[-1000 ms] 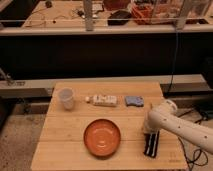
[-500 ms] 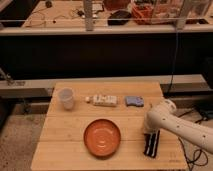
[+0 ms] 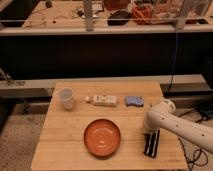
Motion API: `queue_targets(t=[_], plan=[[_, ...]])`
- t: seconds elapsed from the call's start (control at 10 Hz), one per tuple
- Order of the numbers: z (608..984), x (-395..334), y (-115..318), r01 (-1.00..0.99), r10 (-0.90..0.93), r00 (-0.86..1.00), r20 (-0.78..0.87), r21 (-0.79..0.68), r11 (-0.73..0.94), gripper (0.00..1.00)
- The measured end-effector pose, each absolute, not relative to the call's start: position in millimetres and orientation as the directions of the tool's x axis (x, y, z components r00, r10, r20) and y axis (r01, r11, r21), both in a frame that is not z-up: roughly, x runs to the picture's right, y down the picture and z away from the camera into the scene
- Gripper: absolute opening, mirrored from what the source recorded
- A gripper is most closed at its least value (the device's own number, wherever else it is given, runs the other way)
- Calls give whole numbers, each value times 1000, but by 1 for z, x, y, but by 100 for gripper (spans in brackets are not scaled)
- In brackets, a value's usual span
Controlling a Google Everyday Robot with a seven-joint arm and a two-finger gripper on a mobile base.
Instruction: Push the eraser across the table
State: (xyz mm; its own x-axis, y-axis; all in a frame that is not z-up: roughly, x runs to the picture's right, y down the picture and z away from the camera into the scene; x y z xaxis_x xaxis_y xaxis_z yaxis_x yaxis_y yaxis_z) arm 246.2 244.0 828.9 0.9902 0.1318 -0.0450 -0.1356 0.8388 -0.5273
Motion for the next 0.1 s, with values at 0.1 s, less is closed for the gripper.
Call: queue_targets(t=[0.1], plan=[[829,246,244,-136,131,990,-46,-528,838,0]])
